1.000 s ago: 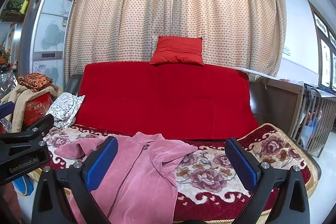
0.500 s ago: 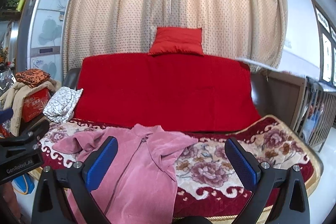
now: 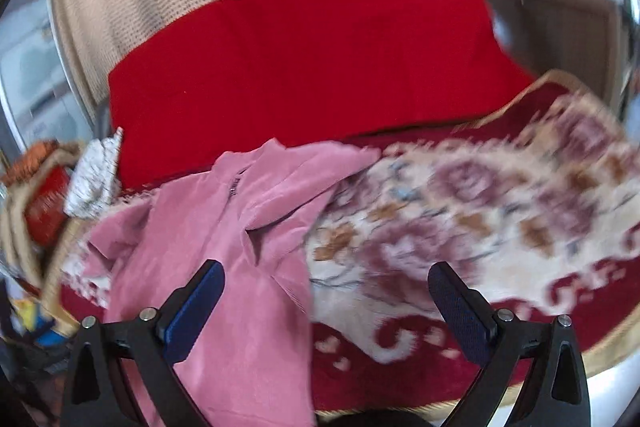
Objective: Fold large clothes
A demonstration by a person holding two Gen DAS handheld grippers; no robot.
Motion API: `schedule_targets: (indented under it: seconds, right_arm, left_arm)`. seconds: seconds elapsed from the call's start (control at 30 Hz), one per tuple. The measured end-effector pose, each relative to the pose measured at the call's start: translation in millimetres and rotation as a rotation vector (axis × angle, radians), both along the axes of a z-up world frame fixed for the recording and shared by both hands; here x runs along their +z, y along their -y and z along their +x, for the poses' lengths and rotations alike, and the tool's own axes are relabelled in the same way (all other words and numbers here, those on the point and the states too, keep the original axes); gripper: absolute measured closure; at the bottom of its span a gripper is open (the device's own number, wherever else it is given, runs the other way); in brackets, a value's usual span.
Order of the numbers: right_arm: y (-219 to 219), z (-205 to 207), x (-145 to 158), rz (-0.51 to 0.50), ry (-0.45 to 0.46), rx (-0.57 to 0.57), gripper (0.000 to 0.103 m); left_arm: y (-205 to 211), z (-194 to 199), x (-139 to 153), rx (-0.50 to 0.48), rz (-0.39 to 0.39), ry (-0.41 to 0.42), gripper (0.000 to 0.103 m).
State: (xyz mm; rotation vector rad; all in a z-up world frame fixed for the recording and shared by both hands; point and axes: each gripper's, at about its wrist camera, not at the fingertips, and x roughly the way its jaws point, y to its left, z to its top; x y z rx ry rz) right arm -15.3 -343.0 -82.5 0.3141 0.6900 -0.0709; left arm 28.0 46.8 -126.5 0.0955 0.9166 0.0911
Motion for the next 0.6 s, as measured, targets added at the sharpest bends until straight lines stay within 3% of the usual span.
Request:
schedule_targets:
  seconds: [0.23, 0.37, 0.47, 0.6]
  right_arm:
    - [39.9, 92.4, -48.7, 0.340, 0.007, 0.025, 0.001]
    - [59.9, 148.9, -74.5, 0.497, 0.006, -0.010, 0.017]
    - [81.4, 191.9, -100.4, 0.601, -0.031, -0.068, 0.021]
    - [102.4, 224.0, -127.1, 0.677, -0.072, -0.146, 0.032]
  left_arm:
    - [-12.1, 43.9, -44.8, 0.035, 0.032, -0.090, 0.000]
    - [-10.1, 62.8, -63.9, 0.015, 0.065, -0.118, 0.000]
    - [-4.5, 70.7, -75.6, -0.005, 0.093, -0.136, 0.000]
    - [1.2, 75.5, -80.3, -0.043, 0.106, -0.124, 0.000]
